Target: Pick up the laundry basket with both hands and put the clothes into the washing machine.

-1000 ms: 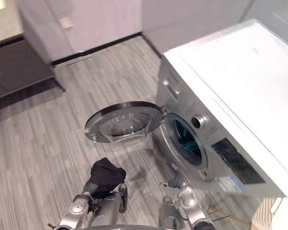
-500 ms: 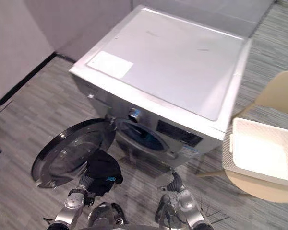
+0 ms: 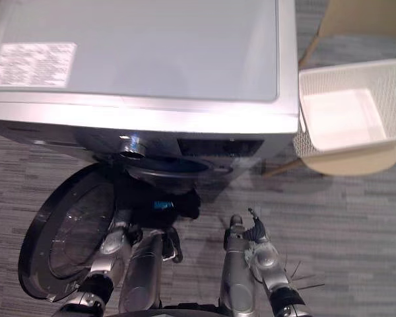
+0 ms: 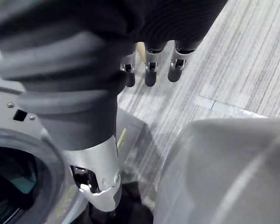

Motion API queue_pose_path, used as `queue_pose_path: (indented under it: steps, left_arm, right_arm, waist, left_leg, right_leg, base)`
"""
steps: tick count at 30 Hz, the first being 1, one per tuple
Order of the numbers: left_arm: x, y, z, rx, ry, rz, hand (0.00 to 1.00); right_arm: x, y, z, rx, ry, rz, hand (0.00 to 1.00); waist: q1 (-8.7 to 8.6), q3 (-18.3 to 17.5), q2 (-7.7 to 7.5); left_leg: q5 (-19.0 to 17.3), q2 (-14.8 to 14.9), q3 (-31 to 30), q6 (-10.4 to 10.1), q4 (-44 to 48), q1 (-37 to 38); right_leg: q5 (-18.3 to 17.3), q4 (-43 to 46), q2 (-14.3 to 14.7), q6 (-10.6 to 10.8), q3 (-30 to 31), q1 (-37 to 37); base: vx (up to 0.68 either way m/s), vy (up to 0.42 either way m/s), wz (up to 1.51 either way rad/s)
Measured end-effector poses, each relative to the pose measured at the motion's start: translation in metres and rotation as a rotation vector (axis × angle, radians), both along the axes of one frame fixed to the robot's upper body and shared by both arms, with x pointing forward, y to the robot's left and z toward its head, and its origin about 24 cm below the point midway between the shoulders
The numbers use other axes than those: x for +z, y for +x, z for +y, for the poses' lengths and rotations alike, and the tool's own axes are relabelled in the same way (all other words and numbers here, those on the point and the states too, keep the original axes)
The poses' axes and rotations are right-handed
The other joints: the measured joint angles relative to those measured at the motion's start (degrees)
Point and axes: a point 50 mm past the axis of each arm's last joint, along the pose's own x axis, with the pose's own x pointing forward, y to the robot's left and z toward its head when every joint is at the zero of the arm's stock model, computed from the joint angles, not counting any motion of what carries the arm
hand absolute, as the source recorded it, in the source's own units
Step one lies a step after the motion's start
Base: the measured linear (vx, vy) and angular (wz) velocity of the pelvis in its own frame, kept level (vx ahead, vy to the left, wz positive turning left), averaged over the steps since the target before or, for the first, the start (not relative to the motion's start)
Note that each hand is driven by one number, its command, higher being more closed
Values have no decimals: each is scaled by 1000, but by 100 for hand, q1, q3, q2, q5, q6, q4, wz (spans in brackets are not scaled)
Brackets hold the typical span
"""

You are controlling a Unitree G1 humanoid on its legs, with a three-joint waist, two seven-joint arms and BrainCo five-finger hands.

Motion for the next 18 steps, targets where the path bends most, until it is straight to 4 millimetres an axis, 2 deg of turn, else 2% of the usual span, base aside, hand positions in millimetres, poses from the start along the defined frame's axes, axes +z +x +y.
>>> queue_pose_path:
  steps: [2,3,4,6,8,9,11,12,13,15,16,17,18]
  left_arm:
    - [33,28,-11,58,-178,-132,100]
    - [44,35,-13,67,-223,-175,100]
    - [64,45,-15,84,-307,-254,100]
    - [96,58,-14,117,-413,-379,100]
    - [140,73,-4,164,-526,-530,100]
    - [153,77,1,177,-552,-576,100]
    - [194,85,22,231,-628,-708,100]
    - [223,85,37,260,-681,-805,100]
    - [226,85,38,261,-684,-814,100]
    - [269,86,54,254,-735,-932,100]
    - [269,86,54,254,-735,-932,100]
    - [305,84,61,226,-757,-1026,100]
    - [325,81,63,208,-778,-1075,100]
  right_arm:
    - [18,13,5,-8,12,-88,0]
    - [23,18,8,-2,17,-111,0]
    - [33,26,13,8,22,-157,0]
    - [52,38,22,12,51,-243,0]
    - [79,47,30,32,79,-362,0]
    - [87,48,32,38,85,-399,0]
    - [108,51,39,52,111,-496,0]
    - [119,50,42,60,127,-544,0]
    - [121,50,42,61,128,-551,0]
    - [138,50,45,82,150,-621,0]
    - [138,50,45,82,150,-621,0]
    - [148,49,45,88,166,-665,0]
    - [154,49,45,94,185,-692,0]
  waist:
    - [-7,174,-55]
    - [-7,209,-94]
    - [-15,266,-124]
    - [-29,389,-141]
    - [-61,455,-166]
    - [-80,457,-169]
    - [-183,545,-214]
    - [-221,559,-228]
    - [-221,563,-235]
    - [-237,587,-281]
    - [-237,587,-281]
    - [-272,588,-284]
    - [-299,589,-286]
  left_leg:
    - [-186,112,82,89,576,-514]
    - [-241,137,125,114,728,-649]
    - [-350,218,167,114,1011,-912]
    - [-491,355,173,129,1451,-1329]
    - [-629,527,124,160,2028,-1983]
    - [-663,569,96,171,2201,-2207]
    - [-744,636,11,194,2667,-2768]
    - [-795,736,-52,199,2942,-3152]
    - [-801,744,-54,195,2967,-3181]
    - [-846,841,-149,218,3344,-3645]
    - [-846,841,-149,218,3344,-3645]
    - [-873,924,-231,226,3577,-3964]
    - [-874,936,-293,226,3683,-4135]
  right_leg:
    - [-60,480,6,81,145,-583]
    - [-81,635,9,78,211,-771]
    - [-113,887,16,76,259,-1088]
    - [-189,1273,58,69,339,-1554]
    - [-267,1810,115,31,380,-2261]
    - [-293,1980,123,23,383,-2483]
    - [-375,2465,135,58,426,-3071]
    - [-397,2697,214,47,439,-3449]
    - [-397,2723,221,47,443,-3477]
    - [-435,3085,298,18,479,-3952]
    - [-435,3085,298,18,479,-3952]
    - [-470,3309,324,-13,438,-4243]
    - [-489,3417,327,-27,418,-4384]
  base:
    - [-190,55,-29]
    - [-186,26,-26]
    - [-178,22,-30]
    - [-158,6,-27]
    - [-138,-34,-19]
    - [-128,-62,-10]
    - [-99,-74,-4]
    - [-63,-58,-7]
    - [-73,-76,-16]
    - [-66,-79,-9]
    - [-75,-95,-3]
    - [-63,-75,1]
    - [-78,-88,1]
